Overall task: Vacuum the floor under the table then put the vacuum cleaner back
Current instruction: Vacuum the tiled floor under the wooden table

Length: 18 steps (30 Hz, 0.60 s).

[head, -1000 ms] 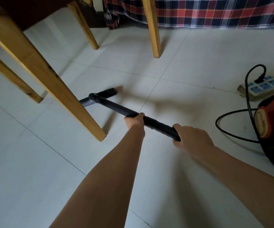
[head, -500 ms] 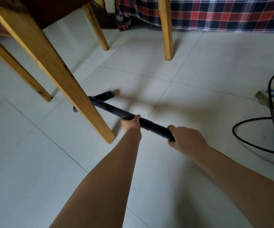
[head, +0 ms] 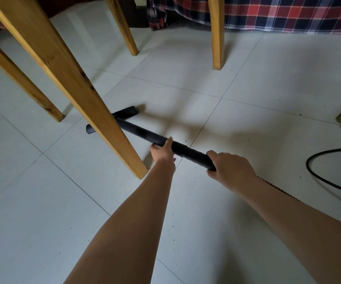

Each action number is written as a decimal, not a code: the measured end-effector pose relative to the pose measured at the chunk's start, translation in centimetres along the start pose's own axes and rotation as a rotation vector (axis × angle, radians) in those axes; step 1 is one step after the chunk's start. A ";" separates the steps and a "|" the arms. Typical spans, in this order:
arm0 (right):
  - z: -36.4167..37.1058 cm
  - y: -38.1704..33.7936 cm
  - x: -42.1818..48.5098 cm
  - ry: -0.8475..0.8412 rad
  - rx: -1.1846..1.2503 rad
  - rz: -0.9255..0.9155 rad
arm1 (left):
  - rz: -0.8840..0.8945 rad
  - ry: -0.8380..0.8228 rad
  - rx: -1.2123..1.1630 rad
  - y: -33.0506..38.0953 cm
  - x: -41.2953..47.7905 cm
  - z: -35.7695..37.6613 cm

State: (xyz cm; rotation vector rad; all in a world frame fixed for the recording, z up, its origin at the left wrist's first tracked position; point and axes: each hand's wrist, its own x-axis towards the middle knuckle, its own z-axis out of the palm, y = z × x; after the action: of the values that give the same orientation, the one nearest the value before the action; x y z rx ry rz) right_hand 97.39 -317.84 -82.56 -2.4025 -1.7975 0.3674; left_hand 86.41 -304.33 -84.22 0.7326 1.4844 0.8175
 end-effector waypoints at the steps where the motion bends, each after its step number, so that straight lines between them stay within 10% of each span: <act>1: 0.0 0.3 -0.2 -0.001 -0.001 0.003 | -0.003 -0.005 0.008 -0.2 -0.2 0.1; 18: -1.9 6.3 -6.1 0.013 -0.028 0.037 | 0.009 -0.047 0.162 -2.9 -6.2 4.7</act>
State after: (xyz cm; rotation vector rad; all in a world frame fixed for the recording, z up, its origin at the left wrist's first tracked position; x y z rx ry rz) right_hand 102.13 -325.39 -81.47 -2.4545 -1.7663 0.3315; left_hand 91.59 -310.75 -83.35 0.8742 1.5186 0.6875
